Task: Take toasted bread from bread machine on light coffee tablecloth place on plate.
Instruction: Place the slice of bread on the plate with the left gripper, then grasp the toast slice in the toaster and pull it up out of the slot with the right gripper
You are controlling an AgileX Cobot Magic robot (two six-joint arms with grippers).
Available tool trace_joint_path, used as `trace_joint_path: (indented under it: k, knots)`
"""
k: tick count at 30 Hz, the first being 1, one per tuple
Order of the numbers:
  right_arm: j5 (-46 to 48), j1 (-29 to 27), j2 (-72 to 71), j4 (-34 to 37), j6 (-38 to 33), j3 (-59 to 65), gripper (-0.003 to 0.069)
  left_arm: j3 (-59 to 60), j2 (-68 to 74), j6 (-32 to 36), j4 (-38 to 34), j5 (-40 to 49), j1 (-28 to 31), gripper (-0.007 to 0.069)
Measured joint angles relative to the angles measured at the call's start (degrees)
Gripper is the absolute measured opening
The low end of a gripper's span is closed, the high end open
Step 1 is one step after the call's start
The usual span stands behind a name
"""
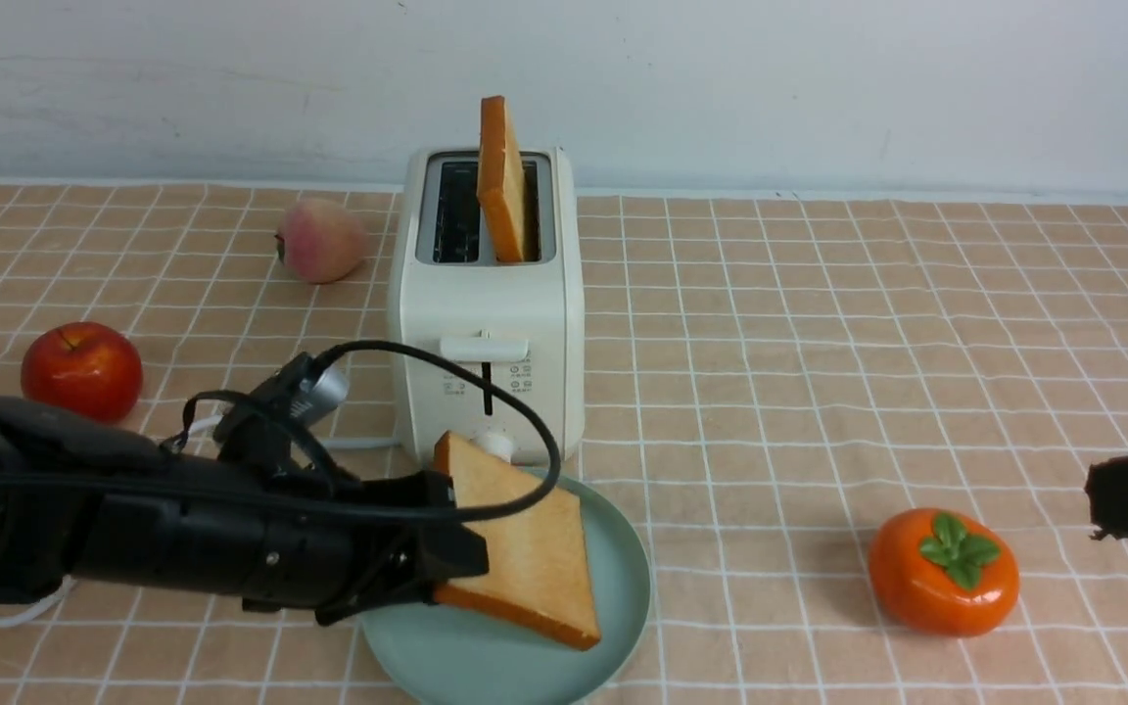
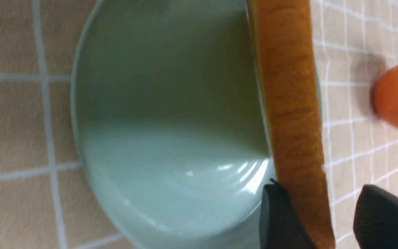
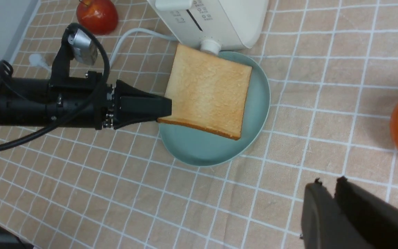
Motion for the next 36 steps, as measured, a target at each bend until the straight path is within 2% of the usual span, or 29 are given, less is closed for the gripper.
trace_joint_path:
  k: [1,3,4,5,10,12,13,15,16,20,23,24,26,28,30,34,36]
  knots:
    - [0.0,0.0,0.0,0.0,-0.1,0.0,0.0072,0.0,-0.2,0.0,0.9,0.2,0.0,0.03]
    - [0.0,0.0,0.0,0.0,-0.4,0.0,0.0074,0.0,-2.1,-8.1,12.3,1.8,0.0,0.0255]
    - [0.0,0.0,0.0,0.0,-0.4,0.0,0.0074,0.0,-2.3,-8.7,13.2,2.0,0.0,0.0253]
    - [-0.2,0.0,0.0,0.0,-0.4,0.0,0.0076,0.0,-3.1,-12.2,19.5,2.1,0.0,0.0234]
    - [-2.9,0.0,0.1,0.0,-0.5,-0.1,0.0081,0.0,-8.7,-27.4,37.5,3.4,0.0,0.0197]
    - [-3.7,0.0,0.9,-0.1,-0.5,-0.9,0.0081,0.0,-11.5,-32.1,41.5,4.5,0.0,0.0195]
    - [-3.7,0.0,1.1,-0.1,-0.5,-1.1,0.0082,0.0,-11.9,-32.1,41.5,4.6,0.0,0.0195]
    - [-3.8,0.0,3.2,-0.2,-0.5,-3.4,0.0083,0.0,-16.2,-37.6,46.1,6.7,0.0,0.0195]
    - [-3.8,0.1,6.6,-0.2,-0.5,-6.8,0.0083,0.0,-20.6,-42.0,50.3,9.1,0.0,0.0195]
    - [-2.8,2.5,17.6,-0.6,-0.5,-16.4,0.0085,0.2,-31.5,-50.2,59.2,15.3,0.0,0.0195]
    - [-2.7,6.9,24.5,-1.8,-0.5,-23.0,0.0087,0.2,-38.6,-53.9,63.9,17.5,0.0,0.0181]
    - [-2.8,10.0,28.4,-3.1,0.0,-26.7,0.009,0.3,-43.3,-55.3,65.3,17.7,0.0,0.0156]
    - [-3.3,12.1,31.2,-4.2,1.0,-29.5,0.0094,0.3,-45.7,-55.8,65.8,17.8,0.0,0.0137]
    - [-4.9,17.2,38.1,-8.2,4.7,-36.9,0.0115,0.3,-53.4,-56.5,66.0,17.8,0.0,0.0046]
    - [-5.8,19.9,43.4,-12.0,7.2,-42.3,0.0143,0.3,-58.0,-56.6,66.1,17.8,0.0,-0.0011]
    - [-5.6,24.6,53.5,-21.8,12.6,-55.5,0.025,0.3,-65.0,-56.7,66.3,18.0,0.0,-0.0014]
    - [-4.0,27.1,59.9,-27.3,17.4,-63.6,0.0335,0.3,-67.6,-56.7,66.3,19.0,0.0,-0.0014]
